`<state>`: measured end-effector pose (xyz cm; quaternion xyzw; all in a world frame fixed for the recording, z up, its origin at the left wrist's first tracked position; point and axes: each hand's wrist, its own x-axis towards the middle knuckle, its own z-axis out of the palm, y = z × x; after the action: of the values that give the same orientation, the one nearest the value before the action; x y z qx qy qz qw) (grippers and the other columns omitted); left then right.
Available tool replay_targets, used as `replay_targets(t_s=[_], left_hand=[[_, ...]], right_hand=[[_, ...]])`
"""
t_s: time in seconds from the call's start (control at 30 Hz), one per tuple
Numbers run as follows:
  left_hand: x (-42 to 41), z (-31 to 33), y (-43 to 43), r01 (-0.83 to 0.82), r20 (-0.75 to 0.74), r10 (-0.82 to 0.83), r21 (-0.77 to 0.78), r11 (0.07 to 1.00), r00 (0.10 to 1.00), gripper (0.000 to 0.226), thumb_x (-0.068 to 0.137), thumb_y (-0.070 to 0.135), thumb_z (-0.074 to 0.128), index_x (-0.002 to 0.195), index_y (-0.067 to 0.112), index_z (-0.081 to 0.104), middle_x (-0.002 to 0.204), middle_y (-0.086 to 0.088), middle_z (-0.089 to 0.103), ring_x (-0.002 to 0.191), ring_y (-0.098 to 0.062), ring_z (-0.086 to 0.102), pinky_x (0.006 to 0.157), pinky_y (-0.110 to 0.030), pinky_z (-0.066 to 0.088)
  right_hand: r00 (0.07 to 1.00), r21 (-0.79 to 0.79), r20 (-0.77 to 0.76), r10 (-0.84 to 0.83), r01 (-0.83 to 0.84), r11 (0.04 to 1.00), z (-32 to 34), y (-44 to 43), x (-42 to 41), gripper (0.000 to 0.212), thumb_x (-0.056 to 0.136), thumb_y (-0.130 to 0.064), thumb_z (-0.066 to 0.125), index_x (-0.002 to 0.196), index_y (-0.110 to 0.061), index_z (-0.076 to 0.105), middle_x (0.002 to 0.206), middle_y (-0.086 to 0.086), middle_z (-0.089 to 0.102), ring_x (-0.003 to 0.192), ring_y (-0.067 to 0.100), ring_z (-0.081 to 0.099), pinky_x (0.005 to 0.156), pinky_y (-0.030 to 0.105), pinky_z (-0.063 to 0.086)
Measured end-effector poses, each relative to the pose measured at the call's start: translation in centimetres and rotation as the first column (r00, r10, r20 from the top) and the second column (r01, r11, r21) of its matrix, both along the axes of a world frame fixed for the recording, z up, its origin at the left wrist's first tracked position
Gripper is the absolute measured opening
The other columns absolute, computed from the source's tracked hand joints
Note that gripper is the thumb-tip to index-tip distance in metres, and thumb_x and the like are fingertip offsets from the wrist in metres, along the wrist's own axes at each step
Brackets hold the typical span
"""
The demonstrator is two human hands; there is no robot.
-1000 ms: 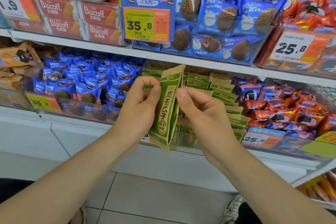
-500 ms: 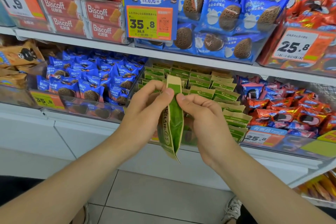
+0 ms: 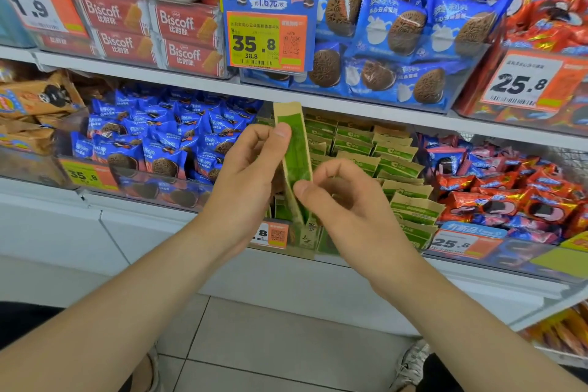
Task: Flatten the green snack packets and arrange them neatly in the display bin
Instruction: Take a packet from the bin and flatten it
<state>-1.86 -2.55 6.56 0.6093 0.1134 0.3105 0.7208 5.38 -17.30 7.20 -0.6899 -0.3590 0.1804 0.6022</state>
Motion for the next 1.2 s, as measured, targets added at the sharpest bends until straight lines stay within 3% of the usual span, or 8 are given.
replay_targets(t_s=[0.17,0.3,0.4,0.6,0.8,0.93,1.07,1.2], left_hand=[[-0.5,-0.9,-1.1,0.011,-0.130,0.038,0.362,0.932,0.991,0.037,0.093,0.047,0.079,0.086,0.011,0.072,0.095,-0.006,0.076,0.096,-0.023,0.074,0.097,-0.054,0.059],[-0.5,-1.6,-1.7,0.034,-0.121,0.008,0.346,0.938,0.993,0.016,0.097,0.016,0.077,0.085,0.006,0.080,0.109,0.004,0.081,0.103,-0.013,0.077,0.099,-0.045,0.060],[-0.4,-2.1,-1.4,0.075,-0.148,-0.022,0.366,0.928,0.989,0.014,0.100,0.020,0.073,0.089,0.014,0.080,0.108,0.000,0.081,0.103,-0.024,0.078,0.097,-0.053,0.061],[-0.6,-2.1,-1.6,0.108,-0.157,-0.072,0.234,0.966,0.985,0.017,0.104,0.004,0.062,0.088,0.002,0.067,0.086,0.000,0.076,0.094,-0.019,0.079,0.085,-0.036,0.065],[-0.8,-1.6,-1.3,0.115,-0.163,-0.095,0.123,0.986,0.982,0.016,0.106,0.005,0.058,0.095,-0.005,0.065,0.096,-0.014,0.074,0.091,-0.018,0.077,0.080,-0.028,0.064],[-1.1,-1.0,-1.4,0.146,-0.139,-0.147,-0.019,0.989,0.979,0.019,0.107,0.014,0.058,0.109,-0.001,0.069,0.106,-0.019,0.078,0.100,-0.030,0.079,0.085,-0.039,0.066],[-1.1,-1.0,-1.5,0.131,-0.158,-0.130,-0.002,0.991,0.979,0.026,0.102,0.017,0.065,0.124,0.004,0.069,0.106,-0.018,0.080,0.099,-0.033,0.079,0.087,-0.044,0.066],[-1.3,-1.1,-1.2,0.032,-0.121,-0.041,-0.080,0.996,0.992,0.023,0.100,0.006,0.066,0.123,0.003,0.066,0.102,-0.017,0.081,0.093,-0.029,0.081,0.080,-0.038,0.067]], right_hand=[[0.964,0.114,0.153,-0.217,0.201,0.973,-0.9,0.1,1.2,0.034,0.105,-0.041,0.059,0.093,-0.010,0.068,0.070,0.006,0.064,0.061,0.013,0.053,0.057,0.027,0.044],[0.955,0.134,0.138,-0.262,0.244,0.961,-1.2,-0.1,1.7,0.033,0.105,-0.036,0.063,0.080,-0.015,0.068,0.061,-0.011,0.059,0.058,0.008,0.051,0.060,0.029,0.045],[0.960,0.131,0.032,-0.277,0.270,0.954,-1.6,0.0,1.8,0.031,0.103,-0.033,0.067,0.076,-0.019,0.072,0.068,-0.003,0.071,0.066,0.014,0.063,0.070,0.039,0.053],[0.953,0.140,-0.123,-0.278,0.294,0.945,-1.5,0.0,1.4,0.022,0.098,-0.029,0.075,0.085,-0.012,0.080,0.086,0.002,0.080,0.084,0.013,0.075,0.082,0.035,0.058],[0.928,0.158,-0.321,-0.191,0.251,0.955,0.2,-0.3,2.1,0.036,0.100,-0.033,0.070,0.135,-0.022,0.063,0.113,0.000,0.079,0.100,0.012,0.077,0.077,0.023,0.059],[0.942,0.148,-0.297,-0.156,0.207,0.967,0.4,-0.5,2.0,0.028,0.102,-0.023,0.069,0.130,-0.019,0.064,0.111,-0.001,0.080,0.100,0.015,0.078,0.076,0.024,0.062],[0.966,0.092,-0.097,-0.238,0.247,0.965,0.3,-0.8,2.2,0.029,0.093,-0.039,0.078,0.116,-0.024,0.070,0.103,0.004,0.079,0.086,0.018,0.076,0.065,0.035,0.061],[0.933,0.176,-0.358,-0.036,0.105,0.979,0.6,-1.2,1.8,0.033,0.106,-0.036,0.059,0.111,-0.011,0.080,0.105,0.014,0.080,0.084,0.022,0.070,0.066,0.032,0.055]])
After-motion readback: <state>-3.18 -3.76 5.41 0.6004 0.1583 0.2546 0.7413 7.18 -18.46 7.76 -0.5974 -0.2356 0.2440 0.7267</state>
